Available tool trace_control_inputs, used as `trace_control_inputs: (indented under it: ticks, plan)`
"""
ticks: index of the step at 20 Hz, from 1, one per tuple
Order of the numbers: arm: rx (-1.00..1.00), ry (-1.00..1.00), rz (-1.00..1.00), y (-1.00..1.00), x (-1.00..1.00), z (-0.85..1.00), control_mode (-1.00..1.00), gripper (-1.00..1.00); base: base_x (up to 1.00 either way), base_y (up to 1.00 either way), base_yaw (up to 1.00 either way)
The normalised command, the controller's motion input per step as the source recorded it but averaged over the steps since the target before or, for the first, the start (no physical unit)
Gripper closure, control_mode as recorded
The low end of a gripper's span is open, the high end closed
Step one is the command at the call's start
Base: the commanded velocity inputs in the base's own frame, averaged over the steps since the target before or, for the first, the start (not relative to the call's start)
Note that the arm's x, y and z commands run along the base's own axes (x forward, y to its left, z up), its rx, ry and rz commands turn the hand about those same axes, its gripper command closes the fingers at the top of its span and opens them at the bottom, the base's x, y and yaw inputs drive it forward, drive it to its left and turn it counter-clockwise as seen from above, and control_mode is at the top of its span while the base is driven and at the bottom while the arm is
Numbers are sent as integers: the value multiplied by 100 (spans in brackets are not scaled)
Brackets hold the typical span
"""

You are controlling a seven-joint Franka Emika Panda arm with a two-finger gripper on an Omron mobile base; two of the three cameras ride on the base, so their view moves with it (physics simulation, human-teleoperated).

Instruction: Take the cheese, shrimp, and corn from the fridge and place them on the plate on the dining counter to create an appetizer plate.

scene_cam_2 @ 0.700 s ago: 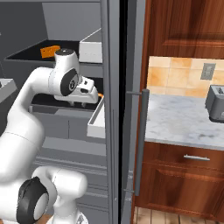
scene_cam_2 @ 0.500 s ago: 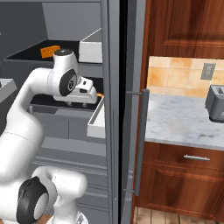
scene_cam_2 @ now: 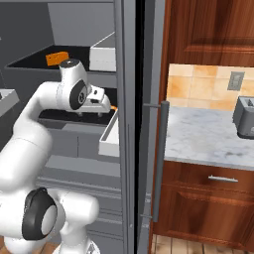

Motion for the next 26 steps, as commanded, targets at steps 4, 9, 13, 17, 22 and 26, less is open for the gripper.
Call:
trace_control_inputs:
  ticks: [4, 9, 13, 17, 22, 26]
  plan:
    - [0, 0, 0, 12, 56, -14, -100, -100, 0, 0, 0]
    - [0, 0, -4, 20, 53, -29, -100, -100, 0, 0, 0]
    - [0, -4, -11, 18, 39, -27, -100, -100, 0, 0, 0]
    - [0, -6, -15, 12, 41, -14, -100, -100, 0, 0, 0]
    - [0, -5, -17, 3, 49, -17, -100, -100, 0, 0, 0]
    - [0, -8, -13, 3, 45, -10, -100, -100, 0, 0, 0]
